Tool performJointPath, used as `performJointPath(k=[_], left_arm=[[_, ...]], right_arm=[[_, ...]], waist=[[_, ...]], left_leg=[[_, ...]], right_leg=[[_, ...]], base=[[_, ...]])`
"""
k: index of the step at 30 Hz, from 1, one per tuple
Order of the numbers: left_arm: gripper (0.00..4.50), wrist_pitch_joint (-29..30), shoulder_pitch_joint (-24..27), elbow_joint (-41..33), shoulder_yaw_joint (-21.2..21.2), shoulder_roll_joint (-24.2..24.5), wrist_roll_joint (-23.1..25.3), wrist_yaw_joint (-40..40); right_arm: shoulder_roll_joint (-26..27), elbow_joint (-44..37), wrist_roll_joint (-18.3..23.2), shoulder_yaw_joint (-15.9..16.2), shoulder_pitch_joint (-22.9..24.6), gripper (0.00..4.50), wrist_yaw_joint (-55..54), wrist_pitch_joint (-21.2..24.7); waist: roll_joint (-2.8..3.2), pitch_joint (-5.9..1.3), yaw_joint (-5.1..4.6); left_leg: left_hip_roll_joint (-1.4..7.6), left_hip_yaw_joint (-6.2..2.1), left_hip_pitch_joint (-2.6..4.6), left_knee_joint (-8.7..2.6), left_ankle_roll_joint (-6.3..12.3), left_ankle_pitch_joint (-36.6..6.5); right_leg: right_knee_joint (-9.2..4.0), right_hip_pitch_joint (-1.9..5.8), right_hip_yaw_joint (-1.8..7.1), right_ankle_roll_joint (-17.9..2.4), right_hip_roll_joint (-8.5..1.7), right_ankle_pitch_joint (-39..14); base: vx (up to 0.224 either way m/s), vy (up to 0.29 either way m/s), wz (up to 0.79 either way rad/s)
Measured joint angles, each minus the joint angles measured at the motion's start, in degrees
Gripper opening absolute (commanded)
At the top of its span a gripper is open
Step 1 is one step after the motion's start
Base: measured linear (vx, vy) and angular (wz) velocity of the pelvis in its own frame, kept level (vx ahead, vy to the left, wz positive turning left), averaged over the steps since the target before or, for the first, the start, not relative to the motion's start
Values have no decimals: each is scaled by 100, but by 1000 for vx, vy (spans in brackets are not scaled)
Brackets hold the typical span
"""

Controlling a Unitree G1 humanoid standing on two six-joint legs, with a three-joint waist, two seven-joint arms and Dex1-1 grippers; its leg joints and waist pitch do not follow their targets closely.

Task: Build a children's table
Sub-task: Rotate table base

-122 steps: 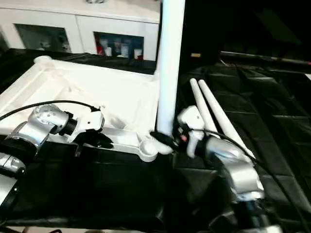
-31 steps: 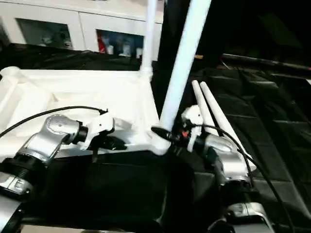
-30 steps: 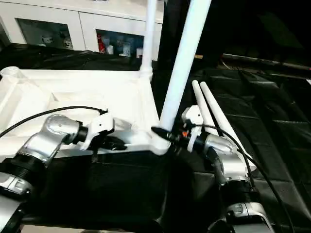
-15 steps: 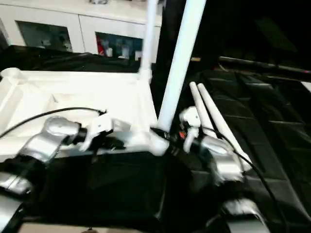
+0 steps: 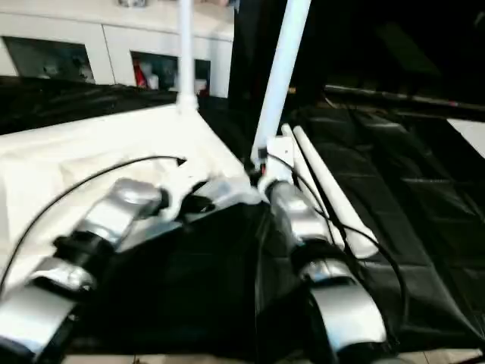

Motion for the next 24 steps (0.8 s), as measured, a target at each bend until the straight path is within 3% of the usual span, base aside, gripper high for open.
performJointPath(k=[11, 12, 13, 16, 17, 24], left_arm=[[0, 146, 0, -73, 92, -43, -15, 198], [0, 153, 3, -90, 91, -22, -16, 183], [0, 149, 3, -101, 90, -2, -17, 156], [0, 74, 15, -159, 54, 65, -21, 71], [0, 17, 15, -174, 53, 104, -20, 53], [0, -324, 14, -201, 99, 342, -76, -209]], right_arm=[[153, 303, -22, -188, -220, 190, -192, -100], [145, 331, -22, -196, -240, 245, -122, -120], [135, 347, -21, -211, -255, 259, -49, -123], [109, 526, 3, -280, -213, 266, 117, -100], [85, 545, 6, -289, -264, 294, 197, -87], [-175, 427, 55, -257, -224, 350, 1344, 54]], waist=[[-12, -5, 10], [-8, -2, 2], [-5, 0, -6], [18, 16, 1], [34, 25, -5], [75, 54, 2]], left_leg=[[-1, 4, 12, -62, -6, 2], [-1, 4, 11, -62, -6, 2], [-1, 4, 10, -63, -7, 1], [-1, 4, -12, -68, -7, 2], [-1, 6, -21, -69, -6, 2], [1, 7, -114, -56, 30, 23]], right_leg=[[-9, -2, -2, 10, 3, -6], [-11, -3, -2, 10, 3, -6], [-13, -4, -2, 10, 3, -6], [-17, -21, -4, 8, 4, -5], [-16, -26, -3, 6, 4, -4], [-3, -114, -6, -2, 5, 2]], base=[[0, 0, 0], [0, 0, 0], [0, 0, 0], [0, 0, 0], [0, 0, 0], [0, 0, 0]])
